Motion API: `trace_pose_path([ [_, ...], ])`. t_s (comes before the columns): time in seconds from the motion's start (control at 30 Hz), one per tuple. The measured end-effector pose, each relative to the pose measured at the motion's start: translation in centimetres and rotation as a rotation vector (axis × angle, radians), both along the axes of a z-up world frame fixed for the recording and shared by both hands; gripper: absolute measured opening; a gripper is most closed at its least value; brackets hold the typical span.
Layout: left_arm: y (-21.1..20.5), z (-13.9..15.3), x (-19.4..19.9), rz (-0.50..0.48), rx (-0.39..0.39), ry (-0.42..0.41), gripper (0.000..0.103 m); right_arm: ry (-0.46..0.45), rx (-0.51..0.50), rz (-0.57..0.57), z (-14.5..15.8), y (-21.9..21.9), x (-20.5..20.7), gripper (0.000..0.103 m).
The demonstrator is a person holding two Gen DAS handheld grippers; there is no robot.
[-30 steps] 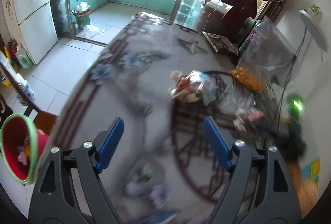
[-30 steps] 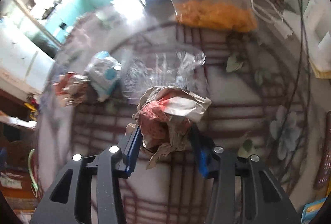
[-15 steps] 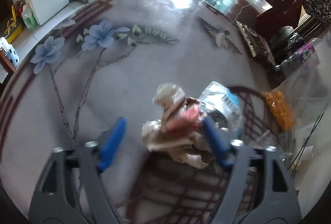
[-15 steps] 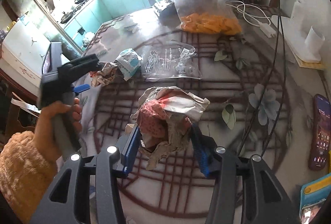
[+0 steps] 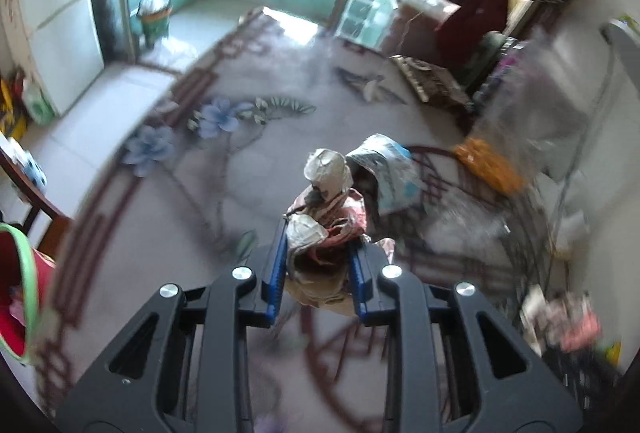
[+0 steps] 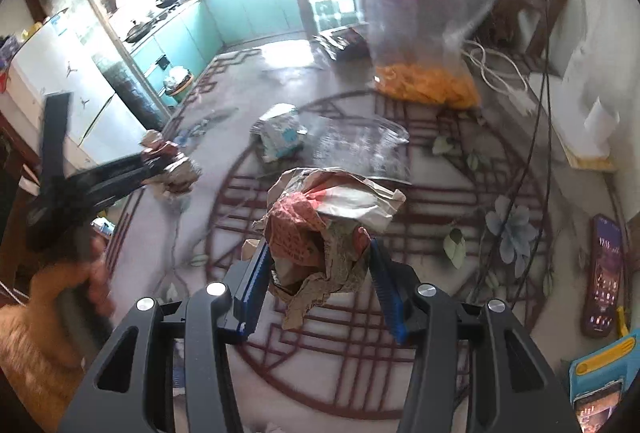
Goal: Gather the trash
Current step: 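Carry the tissue and the red-white paper from the table over the red bucket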
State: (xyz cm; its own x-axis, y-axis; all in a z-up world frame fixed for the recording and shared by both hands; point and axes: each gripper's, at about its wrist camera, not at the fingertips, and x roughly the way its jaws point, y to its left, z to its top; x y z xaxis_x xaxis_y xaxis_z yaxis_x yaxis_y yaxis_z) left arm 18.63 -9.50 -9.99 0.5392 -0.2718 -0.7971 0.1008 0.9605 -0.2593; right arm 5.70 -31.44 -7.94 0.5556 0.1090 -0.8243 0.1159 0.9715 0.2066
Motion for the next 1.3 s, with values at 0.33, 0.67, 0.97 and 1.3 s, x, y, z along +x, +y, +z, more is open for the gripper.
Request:
trace_pose_path([
  [0.33, 5.3, 3.7, -7.6, -0.008, 0.041, -0.053, 0.027, -0.056, -0.035, 0.052, 2.7, 6.0, -1.3, 0.048],
  [0.67, 10.0, 4.7, -9.9, -0.026, 0.042, -0.082, 0.028, -0.074, -0.077, 0.061, 4.1, 11.8, -2.2, 0.049],
  [0.97, 14.9, 5.0, -10.6, -0.018, 0.039, -0.08, 0.028, -0.096, -0.105, 0.091, 5.2, 17.3, -2.6, 0.049],
  [1.3, 19.3, 5.2, -10.6, -0.007, 0.038, -0.086, 0.029, -0.119, -0.134, 0.106, 6.2, 21.8, -2.5, 0.049],
])
